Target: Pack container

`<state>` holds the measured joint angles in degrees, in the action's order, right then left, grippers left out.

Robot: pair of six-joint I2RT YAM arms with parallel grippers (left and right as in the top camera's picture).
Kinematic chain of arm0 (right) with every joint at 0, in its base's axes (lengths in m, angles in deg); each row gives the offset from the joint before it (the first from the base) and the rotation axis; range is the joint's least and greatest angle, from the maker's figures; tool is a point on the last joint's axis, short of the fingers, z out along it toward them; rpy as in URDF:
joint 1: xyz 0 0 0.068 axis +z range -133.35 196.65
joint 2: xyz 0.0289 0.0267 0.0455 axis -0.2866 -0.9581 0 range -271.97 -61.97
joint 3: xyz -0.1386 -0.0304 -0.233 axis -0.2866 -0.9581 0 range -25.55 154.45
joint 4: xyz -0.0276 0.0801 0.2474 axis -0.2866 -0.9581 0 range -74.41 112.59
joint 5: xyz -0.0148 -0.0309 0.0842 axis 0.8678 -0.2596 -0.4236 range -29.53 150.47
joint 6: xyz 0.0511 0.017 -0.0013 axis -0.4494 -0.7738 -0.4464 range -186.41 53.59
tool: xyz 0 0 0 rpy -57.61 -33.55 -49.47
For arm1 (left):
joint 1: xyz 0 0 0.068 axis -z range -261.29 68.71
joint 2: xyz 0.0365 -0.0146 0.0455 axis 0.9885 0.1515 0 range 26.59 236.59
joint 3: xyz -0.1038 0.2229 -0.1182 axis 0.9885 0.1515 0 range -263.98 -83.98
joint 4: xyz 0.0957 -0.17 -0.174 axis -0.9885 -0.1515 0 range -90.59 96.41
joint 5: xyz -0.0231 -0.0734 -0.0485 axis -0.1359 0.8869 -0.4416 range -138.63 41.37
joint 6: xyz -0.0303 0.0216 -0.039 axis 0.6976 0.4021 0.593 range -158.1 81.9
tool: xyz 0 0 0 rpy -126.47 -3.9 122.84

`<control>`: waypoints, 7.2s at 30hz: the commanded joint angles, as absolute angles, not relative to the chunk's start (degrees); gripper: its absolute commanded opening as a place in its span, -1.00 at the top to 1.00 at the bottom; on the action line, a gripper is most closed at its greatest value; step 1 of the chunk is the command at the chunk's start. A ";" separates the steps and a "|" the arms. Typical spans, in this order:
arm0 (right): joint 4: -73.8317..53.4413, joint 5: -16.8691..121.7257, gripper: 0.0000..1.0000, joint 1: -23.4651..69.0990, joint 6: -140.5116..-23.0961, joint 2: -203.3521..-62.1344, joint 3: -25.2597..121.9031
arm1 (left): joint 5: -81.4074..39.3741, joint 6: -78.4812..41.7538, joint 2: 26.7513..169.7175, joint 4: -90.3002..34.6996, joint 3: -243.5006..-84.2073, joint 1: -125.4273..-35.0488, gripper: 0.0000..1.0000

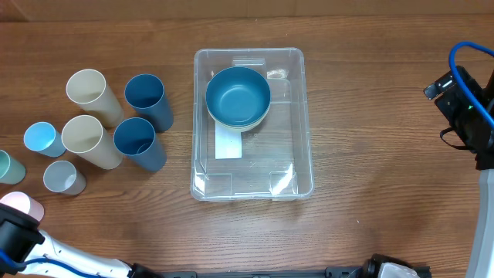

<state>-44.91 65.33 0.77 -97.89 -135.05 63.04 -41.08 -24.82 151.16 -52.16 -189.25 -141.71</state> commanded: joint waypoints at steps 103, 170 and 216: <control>-44.72 65.51 -1.00 0.51 -98.15 -134.74 63.44 | -39.77 -31.03 160.87 -71.85 -208.51 -125.45 -0.14; -44.72 65.51 -1.00 0.51 -98.15 -134.74 63.44 | -67.07 -23.71 135.84 -90.41 -225.10 -60.23 0.15; -44.72 65.51 -1.00 0.51 -98.15 -134.74 63.44 | -54.26 -13.41 138.44 -75.07 -182.37 -138.54 -0.06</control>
<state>-44.94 65.20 0.77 -97.91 -135.09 63.04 -53.80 -12.93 138.59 -76.55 -182.94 -137.97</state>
